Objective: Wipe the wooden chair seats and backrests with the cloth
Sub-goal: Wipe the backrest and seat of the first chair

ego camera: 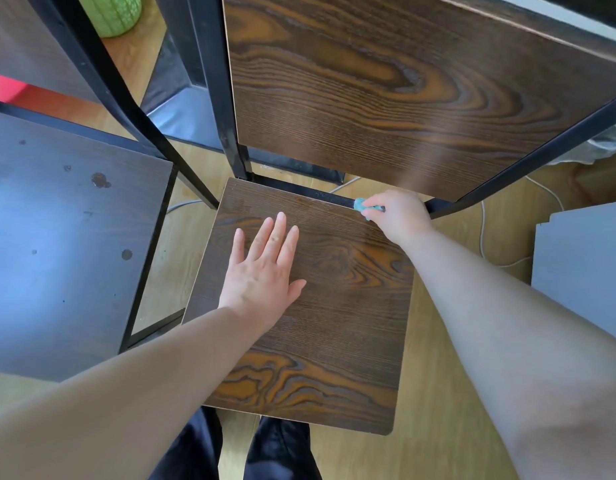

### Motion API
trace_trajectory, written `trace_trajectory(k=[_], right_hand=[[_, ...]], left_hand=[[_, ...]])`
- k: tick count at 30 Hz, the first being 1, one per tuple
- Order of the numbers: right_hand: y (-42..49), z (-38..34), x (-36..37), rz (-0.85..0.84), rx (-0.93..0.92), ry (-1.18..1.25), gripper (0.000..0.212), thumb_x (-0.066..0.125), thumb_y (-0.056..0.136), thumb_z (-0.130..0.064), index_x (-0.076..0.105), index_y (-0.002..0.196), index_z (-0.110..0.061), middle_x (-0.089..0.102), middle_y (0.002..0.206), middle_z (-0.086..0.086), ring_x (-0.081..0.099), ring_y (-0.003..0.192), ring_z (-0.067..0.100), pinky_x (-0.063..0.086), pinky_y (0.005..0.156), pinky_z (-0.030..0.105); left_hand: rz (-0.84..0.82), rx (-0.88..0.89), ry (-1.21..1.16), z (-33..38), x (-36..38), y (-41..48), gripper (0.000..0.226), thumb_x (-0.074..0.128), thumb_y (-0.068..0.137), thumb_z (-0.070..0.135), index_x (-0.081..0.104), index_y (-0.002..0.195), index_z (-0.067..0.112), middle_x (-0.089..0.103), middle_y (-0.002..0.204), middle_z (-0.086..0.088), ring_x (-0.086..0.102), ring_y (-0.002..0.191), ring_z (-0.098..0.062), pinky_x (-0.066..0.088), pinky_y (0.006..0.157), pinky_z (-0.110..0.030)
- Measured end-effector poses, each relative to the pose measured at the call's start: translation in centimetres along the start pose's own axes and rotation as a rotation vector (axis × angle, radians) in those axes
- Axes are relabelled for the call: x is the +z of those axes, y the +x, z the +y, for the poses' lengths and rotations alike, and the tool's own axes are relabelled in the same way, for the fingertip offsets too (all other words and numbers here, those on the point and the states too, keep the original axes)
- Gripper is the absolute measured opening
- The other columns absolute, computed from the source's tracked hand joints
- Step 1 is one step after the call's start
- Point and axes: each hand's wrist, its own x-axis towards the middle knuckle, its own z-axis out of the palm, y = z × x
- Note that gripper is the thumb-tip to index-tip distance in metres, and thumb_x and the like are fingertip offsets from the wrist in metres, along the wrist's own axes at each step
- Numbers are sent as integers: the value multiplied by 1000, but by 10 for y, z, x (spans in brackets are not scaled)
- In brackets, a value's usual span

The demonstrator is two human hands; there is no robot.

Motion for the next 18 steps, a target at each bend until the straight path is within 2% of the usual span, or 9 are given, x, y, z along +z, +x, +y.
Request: trace_trajectory(k=[7,11,15,16,18], right_hand=[[7,1,7,-3,32,181,25,62,94,-33,72,115,-28,66,120,-7,56,103,13,42,83,23],[11,-8,9,-20,7,206,25,62,93,-34,72,116,-29,66,121,-9,57,105,11,47,91,27],[18,-25,13,-41,-13,257,24,63,93,-33,72,114,-29,66,122,-10,57,108,11,45,98,27],[21,-34,16,-46,-20,278,23,63,93,-32,73,114,-29,66,121,-10,57,110,11,44,98,26],[29,-56,21,-54,-42,298,23,62,93,-33,73,113,-30,65,117,-14,56,107,8,40,88,16]], left_hand=[[-28,-24,14,-18,11,-1,80,26,99,60,-15,156,20,-20,164,-6,-20,150,-24,1,122,-55],[-24,-40,12,-34,17,0,80,25,99,60,-14,155,20,-19,164,-7,-19,150,-24,1,122,-55],[-15,-64,-15,-49,19,2,80,29,99,60,-11,156,20,-15,165,-6,-17,151,-24,1,122,-55],[-14,-71,-20,-52,20,2,81,30,99,60,-11,156,20,-15,165,-6,-17,151,-23,1,122,-55],[-16,-78,-28,-58,20,2,81,30,99,60,-11,156,20,-15,165,-6,-17,151,-23,1,122,-55]])
